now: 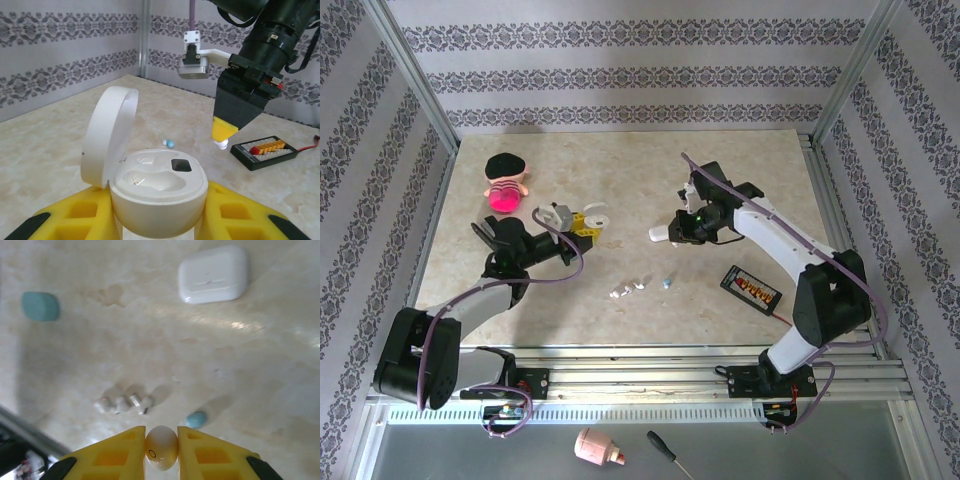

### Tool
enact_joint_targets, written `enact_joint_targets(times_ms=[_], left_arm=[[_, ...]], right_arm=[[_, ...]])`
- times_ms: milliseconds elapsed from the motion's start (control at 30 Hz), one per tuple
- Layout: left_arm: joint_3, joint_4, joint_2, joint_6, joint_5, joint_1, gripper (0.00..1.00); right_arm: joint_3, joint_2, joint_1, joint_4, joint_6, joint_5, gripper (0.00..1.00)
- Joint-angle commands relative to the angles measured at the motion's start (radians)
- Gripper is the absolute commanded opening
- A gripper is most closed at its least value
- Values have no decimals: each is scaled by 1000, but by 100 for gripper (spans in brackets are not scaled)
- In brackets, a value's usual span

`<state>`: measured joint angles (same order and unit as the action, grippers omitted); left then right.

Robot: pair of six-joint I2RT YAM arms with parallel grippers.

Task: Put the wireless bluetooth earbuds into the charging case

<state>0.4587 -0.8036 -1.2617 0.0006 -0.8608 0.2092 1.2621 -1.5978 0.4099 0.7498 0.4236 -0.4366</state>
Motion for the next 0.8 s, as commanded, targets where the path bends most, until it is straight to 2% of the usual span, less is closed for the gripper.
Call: enact_joint_targets(times_ms=[0,267,433,767], left_arm=[[32,-92,-31,-1,-44,28,22],[77,-99,-91,-27,-115,81,22],[88,-121,-111,-68,-159,91,22],[111,-157,-138,-116,-202,131,22]], right_arm=[[-18,63,-14,-40,35,-194,21],[-27,141,-5,-160,46,-386,22],[-3,163,26,-196,30,-425,22],[53,135,92,-236,30,-410,22]])
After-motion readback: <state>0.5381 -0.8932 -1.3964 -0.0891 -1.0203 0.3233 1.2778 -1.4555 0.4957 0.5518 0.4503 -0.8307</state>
